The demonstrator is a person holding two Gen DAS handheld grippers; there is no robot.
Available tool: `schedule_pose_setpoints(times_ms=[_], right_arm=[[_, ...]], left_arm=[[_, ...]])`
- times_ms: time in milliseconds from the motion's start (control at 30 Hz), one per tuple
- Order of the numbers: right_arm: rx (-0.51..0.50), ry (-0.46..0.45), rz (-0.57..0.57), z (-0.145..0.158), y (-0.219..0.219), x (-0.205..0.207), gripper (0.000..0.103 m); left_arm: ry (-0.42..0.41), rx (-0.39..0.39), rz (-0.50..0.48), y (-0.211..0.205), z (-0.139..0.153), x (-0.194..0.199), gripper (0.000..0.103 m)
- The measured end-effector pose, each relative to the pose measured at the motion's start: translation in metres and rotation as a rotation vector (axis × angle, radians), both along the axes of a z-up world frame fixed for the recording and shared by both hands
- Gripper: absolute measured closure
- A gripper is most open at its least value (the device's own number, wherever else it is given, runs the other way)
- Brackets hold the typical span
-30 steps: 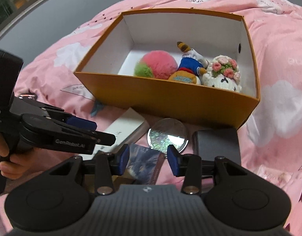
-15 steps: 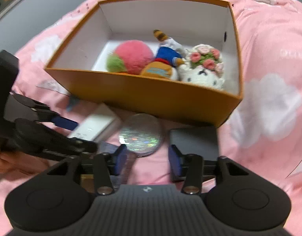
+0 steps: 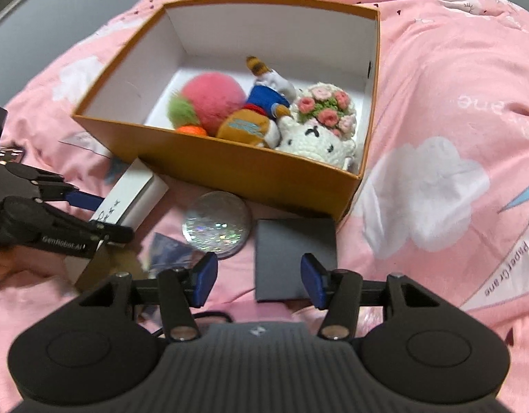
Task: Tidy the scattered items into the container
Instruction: 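Lower the left tool and grasp the white glasses case, then lift the white glasses case with the left tool while the right tool reaches for the gold box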
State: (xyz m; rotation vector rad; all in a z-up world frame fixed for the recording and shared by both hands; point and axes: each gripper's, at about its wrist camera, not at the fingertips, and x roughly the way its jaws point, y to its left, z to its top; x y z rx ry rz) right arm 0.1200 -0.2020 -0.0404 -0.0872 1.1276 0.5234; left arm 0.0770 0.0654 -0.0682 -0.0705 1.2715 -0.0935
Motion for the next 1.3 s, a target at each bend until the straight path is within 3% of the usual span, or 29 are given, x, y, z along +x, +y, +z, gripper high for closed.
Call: schedule_pose_setpoints(times_ms=[333, 567, 900, 1100, 1300], right_arm=[[-0.04, -0.022, 0.066, 0.014, 0.004, -0.03, 0.046], [0.048, -0.033, 0.164, 0.018, 0.032, -0.033, 0.047], [0.032, -0.028, 0.373, -0.011, 0.109, -0.043, 0.046], [-0.037, -0.009, 0.461, -0.024, 0.127, -0.048, 0.034], [-0.055, 0.043, 0.509, -0.039, 0.138, -0.049, 0.031]], left_arm=[[-0.113, -0.01, 0.043, 0.008, 0.046, -0.018, 0.034], [-0.158, 0.029, -0.012, -0.006, 0.064, -0.021, 0.034], [-0.166, 0.066, 0.029, 0.007, 0.07, -0.033, 0.034], [-0.169, 0.051, 0.049, 0.014, 0.069, -0.035, 0.034], [-0.168, 0.053, 0.052, 0.014, 0.065, -0.035, 0.034]])
